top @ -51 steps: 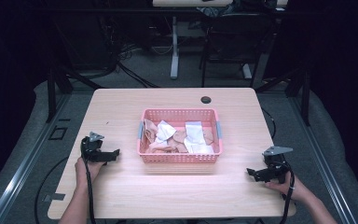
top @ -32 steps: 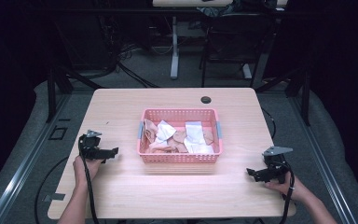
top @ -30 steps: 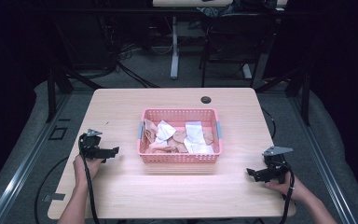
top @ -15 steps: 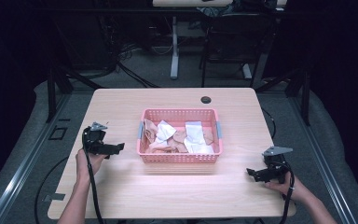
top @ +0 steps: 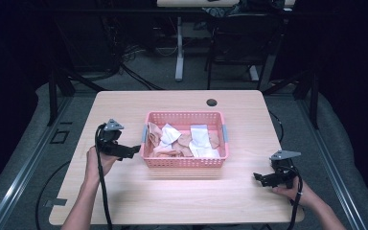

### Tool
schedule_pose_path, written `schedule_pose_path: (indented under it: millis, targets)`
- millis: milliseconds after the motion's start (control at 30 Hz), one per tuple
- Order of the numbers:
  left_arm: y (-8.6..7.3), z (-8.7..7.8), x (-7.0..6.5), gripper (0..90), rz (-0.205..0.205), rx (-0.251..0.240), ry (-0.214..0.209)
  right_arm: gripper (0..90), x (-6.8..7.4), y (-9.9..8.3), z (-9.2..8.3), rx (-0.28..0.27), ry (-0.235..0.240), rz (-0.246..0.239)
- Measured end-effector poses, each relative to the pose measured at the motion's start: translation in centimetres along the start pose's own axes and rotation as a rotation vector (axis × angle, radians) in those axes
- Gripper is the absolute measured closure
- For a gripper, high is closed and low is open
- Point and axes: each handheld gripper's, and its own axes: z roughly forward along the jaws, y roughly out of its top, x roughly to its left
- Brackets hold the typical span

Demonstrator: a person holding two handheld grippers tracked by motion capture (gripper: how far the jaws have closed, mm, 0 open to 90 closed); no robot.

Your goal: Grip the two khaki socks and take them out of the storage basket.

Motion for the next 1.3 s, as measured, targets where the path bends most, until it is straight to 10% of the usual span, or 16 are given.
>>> schedule_pose_path:
  millis: [567,1300]
  targets:
    - [3.4,2.6,-4.9,9.7,0.131,0.112,-0.132,0.0,0.0,0.0,0.0,-0.001,-0.005,0.003]
    - [4.6,6.3,-4.7,51.0,0.079,0.383,-0.188,0.0,0.1,-0.1,0.0,-0.003,-0.004,0.005]
